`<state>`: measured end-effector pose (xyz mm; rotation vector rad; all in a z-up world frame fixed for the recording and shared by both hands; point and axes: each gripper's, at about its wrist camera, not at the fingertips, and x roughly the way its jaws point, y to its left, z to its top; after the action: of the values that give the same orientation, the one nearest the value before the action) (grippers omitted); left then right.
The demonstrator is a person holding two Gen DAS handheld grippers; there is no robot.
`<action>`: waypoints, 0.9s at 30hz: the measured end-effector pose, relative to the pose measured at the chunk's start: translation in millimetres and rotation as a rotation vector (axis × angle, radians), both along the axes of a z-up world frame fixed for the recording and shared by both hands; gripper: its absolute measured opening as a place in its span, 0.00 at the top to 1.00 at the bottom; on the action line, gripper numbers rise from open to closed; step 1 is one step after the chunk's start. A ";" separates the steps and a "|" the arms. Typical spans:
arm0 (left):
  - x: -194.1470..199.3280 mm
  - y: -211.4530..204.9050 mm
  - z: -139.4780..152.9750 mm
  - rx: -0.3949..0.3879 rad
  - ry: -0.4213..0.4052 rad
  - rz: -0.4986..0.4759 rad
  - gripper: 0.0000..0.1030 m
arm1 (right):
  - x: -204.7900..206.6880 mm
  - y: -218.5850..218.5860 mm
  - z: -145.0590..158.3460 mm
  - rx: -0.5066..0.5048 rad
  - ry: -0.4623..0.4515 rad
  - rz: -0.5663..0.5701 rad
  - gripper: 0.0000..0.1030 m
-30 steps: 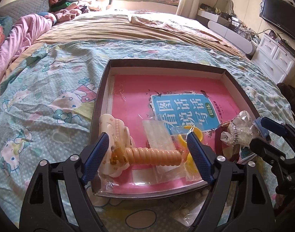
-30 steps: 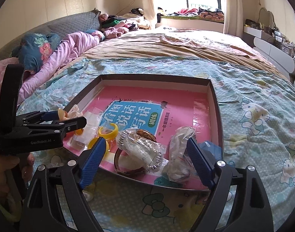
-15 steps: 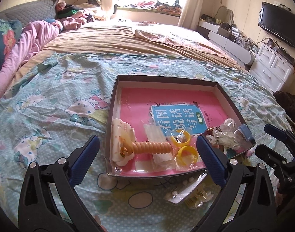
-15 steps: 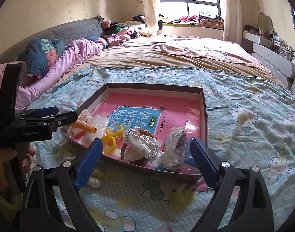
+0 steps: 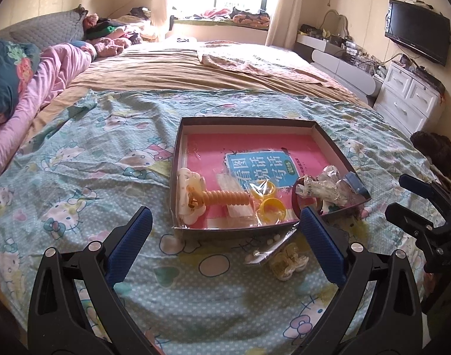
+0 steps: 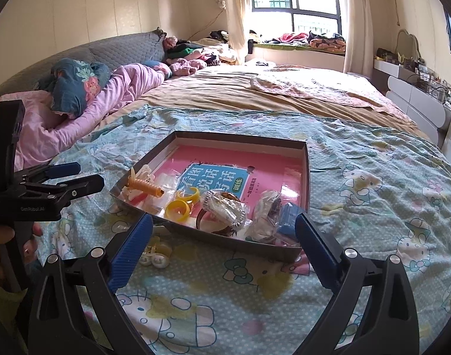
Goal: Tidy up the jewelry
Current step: 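Withdraw both grippers toward the bead bag and pearl hair clip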
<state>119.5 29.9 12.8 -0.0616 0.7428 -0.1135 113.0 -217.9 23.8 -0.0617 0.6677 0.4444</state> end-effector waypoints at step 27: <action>-10.6 26.9 -50.0 0.011 0.137 0.016 0.10 | -9.7 65.5 -59.6 -0.066 0.156 0.153 0.13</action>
<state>109.0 56.8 -37.2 -0.0649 0.8791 -0.0901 103.4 -152.4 -35.8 -0.1428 0.8351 0.5785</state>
